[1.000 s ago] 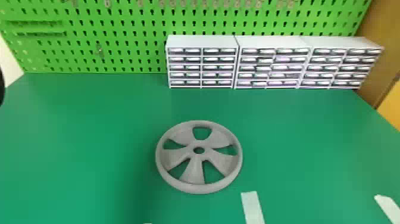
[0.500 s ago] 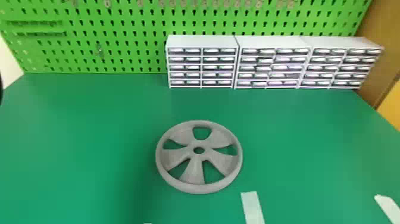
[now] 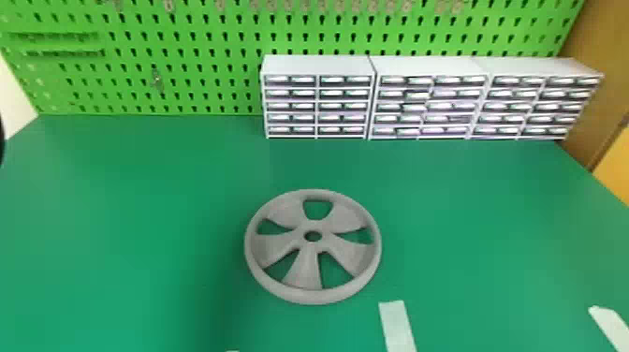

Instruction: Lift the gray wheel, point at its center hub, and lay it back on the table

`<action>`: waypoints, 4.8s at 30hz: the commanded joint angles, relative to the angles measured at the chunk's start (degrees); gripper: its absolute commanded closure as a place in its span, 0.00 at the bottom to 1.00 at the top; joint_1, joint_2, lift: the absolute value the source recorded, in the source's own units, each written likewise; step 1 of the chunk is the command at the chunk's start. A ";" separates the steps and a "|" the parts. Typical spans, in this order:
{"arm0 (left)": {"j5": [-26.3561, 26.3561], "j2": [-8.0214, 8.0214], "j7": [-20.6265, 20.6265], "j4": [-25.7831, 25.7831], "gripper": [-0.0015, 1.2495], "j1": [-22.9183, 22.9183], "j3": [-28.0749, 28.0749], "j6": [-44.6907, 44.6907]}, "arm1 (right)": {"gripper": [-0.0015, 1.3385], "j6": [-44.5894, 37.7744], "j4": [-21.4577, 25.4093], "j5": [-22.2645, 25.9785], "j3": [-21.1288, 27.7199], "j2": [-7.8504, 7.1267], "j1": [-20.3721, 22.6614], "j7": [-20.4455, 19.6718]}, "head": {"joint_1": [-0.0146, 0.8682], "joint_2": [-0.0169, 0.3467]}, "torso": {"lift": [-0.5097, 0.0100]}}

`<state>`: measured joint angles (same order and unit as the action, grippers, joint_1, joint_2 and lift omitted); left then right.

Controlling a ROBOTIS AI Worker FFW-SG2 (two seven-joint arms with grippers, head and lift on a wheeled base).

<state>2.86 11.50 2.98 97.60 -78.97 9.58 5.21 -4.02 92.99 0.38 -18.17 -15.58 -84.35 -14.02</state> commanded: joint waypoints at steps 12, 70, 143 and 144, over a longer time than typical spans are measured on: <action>-0.58 0.01 0.63 0.49 0.41 0.39 -0.09 -0.03 | 0.29 -0.55 -0.18 -0.99 -2.05 -0.07 -0.81 -0.31 | 0.80 0.18 | 0.80; -0.14 0.10 1.07 1.63 0.41 1.01 0.09 -0.20 | 0.29 -1.96 0.17 -0.99 -2.66 -1.12 -0.64 -0.57 | 0.80 0.18 | 0.80; -7.08 -0.52 2.03 -8.65 0.41 34.32 -8.44 -5.48 | 0.30 -14.53 -5.63 17.55 2.79 -2.09 31.71 -2.16 | 0.80 0.18 | 0.80; -7.26 -0.69 2.03 -8.65 0.41 35.11 -8.44 -5.92 | 0.30 -14.79 -5.89 17.73 2.70 -1.92 32.32 -2.16 | 0.80 0.18 | 0.80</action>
<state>-3.71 11.14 4.98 89.44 -46.18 1.00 0.09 -18.46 87.91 17.28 -14.51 -17.76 -53.60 -16.17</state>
